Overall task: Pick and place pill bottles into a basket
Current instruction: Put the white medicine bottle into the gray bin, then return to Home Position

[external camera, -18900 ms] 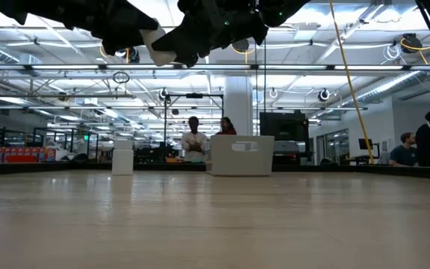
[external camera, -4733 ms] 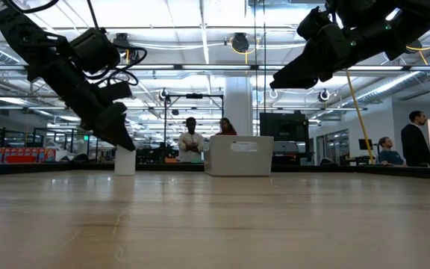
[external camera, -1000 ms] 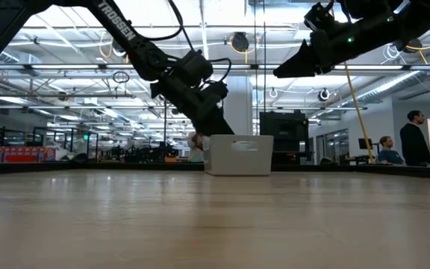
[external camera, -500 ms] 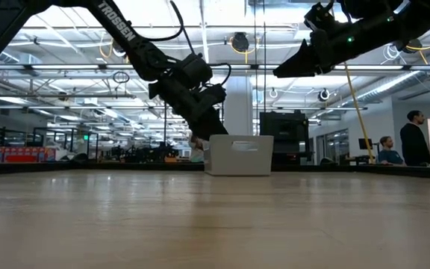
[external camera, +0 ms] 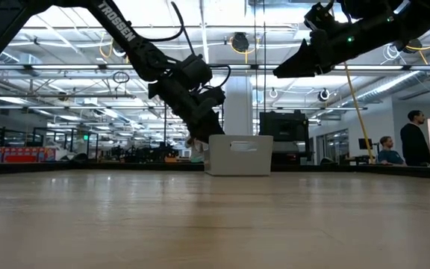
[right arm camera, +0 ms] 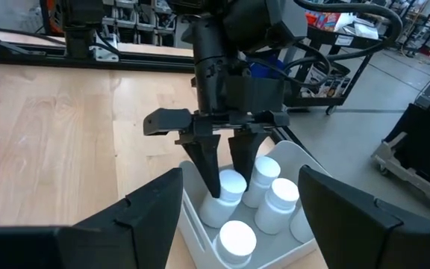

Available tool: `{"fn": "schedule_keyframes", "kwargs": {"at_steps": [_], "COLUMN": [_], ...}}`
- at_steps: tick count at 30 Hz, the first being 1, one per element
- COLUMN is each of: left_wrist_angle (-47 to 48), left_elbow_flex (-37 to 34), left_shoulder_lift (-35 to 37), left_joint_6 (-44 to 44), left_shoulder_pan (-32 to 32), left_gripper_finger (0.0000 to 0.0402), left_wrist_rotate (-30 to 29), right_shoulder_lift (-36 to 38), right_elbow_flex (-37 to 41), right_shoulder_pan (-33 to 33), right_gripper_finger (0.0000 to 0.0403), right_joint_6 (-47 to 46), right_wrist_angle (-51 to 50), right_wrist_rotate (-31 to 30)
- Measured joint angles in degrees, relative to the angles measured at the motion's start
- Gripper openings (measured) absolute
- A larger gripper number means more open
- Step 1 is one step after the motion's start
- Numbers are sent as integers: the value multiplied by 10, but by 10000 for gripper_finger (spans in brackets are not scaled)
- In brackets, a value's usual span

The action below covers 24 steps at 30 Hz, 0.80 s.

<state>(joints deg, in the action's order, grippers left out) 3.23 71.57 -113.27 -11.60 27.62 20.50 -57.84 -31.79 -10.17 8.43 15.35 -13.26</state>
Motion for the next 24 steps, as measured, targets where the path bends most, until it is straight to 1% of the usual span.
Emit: {"fn": "schedule_keyframes", "kwargs": {"at_steps": [5,8,12,14,18,22,24], "left_wrist_angle": [-1,-1,3,3,26,30,47], "left_elbow_flex": [0,0,0,0,0,0,0], "left_shoulder_lift": [0,0,9,20,44,86,110], "left_joint_6": [8,8,13,13,12,12,11], "left_shoulder_pan": [0,-3,-4,-5,-5,-5,-5], "left_gripper_finger": [213,215,216,216,216,216,216], "left_wrist_rotate": [0,0,-16,-29,-31,-36,-37], "right_shoulder_lift": [0,0,0,0,0,0,0], "right_elbow_flex": [0,0,0,0,0,0,0], "right_shoulder_pan": [0,0,0,0,0,0,0], "right_gripper_finger": [258,258,258,258,258,258,258], "right_joint_6": [0,0,0,0,0,0,1], "right_wrist_angle": [-4,-7,-7,-7,-8,-7,-4], "right_wrist_rotate": [0,0,0,0,0,0,0]}}
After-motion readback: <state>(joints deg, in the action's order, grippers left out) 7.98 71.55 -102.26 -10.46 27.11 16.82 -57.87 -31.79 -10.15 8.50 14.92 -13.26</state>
